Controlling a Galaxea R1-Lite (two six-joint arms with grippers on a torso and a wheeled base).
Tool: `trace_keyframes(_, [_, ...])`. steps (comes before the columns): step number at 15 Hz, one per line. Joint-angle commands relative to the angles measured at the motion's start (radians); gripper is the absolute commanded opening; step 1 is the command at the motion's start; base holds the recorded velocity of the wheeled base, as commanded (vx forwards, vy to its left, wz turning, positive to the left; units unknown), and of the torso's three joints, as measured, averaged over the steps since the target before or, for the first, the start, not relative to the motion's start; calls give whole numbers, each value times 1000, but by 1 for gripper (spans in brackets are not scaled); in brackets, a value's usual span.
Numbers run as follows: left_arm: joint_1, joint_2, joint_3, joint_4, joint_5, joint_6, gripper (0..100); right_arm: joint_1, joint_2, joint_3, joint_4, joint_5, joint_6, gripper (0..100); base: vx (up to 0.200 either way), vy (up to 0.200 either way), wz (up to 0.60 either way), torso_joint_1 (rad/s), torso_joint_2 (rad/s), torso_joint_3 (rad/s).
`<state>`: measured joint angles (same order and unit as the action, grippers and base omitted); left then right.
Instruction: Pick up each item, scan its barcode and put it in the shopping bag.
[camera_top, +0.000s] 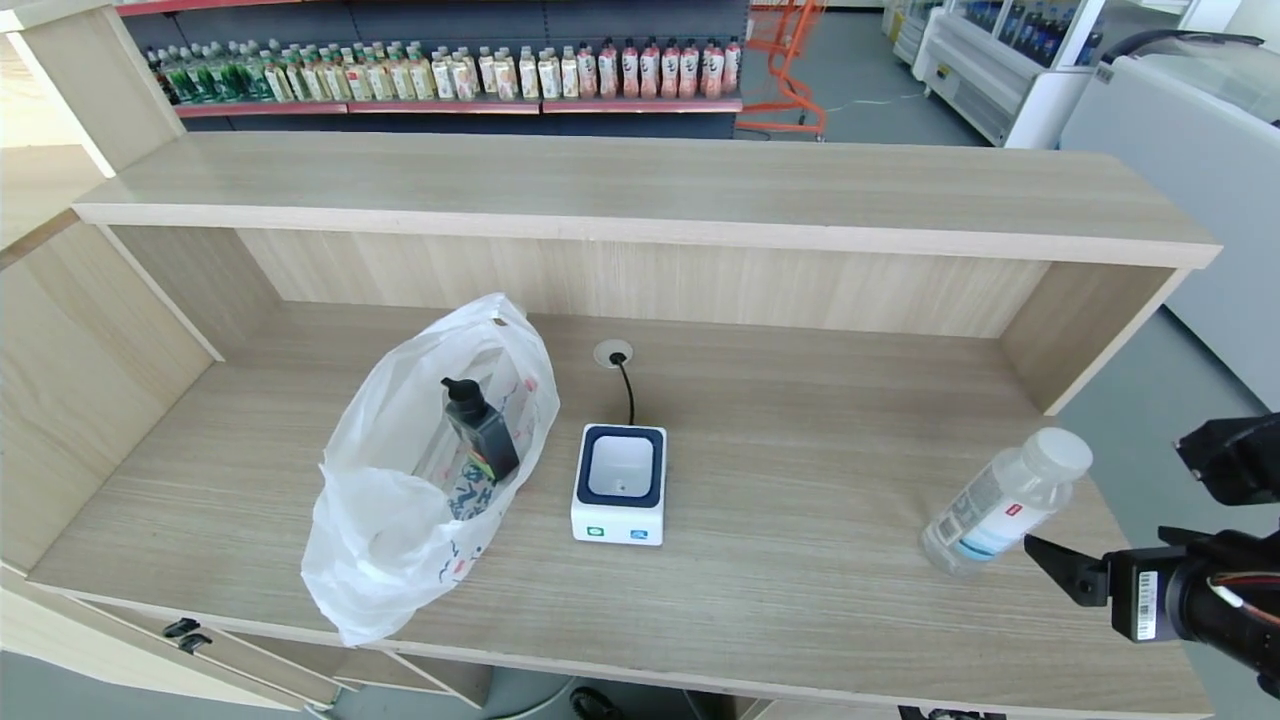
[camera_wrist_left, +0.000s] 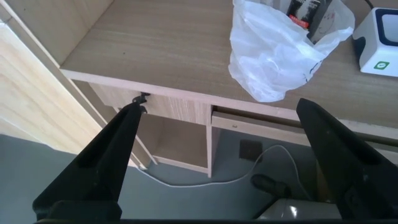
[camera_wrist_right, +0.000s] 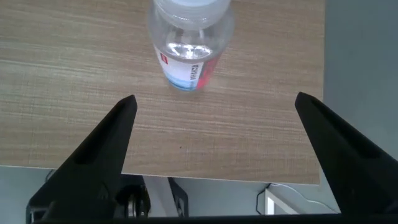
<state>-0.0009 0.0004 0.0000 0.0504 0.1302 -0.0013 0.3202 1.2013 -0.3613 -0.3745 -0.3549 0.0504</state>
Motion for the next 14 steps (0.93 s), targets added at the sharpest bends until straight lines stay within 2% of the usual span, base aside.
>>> trace_keyframes(1, [-1,0,0,0,0,0,100,-4,26,2,-4,14,8,100,0,0,0,0,0,0])
trace_keyframes(3, [-1,0,0,0,0,0,100,2,72,1,-43,36,43,100,0,0,0,0,0,0])
trace_keyframes(5, [-1,0,0,0,0,0,100,-6,156,1,-153,36,45,100,0,0,0,0,0,0])
trace_keyframes(14, [-1,0,0,0,0,0,100,-1,376,-11,-379,51,37,100,0,0,0,0,0,0])
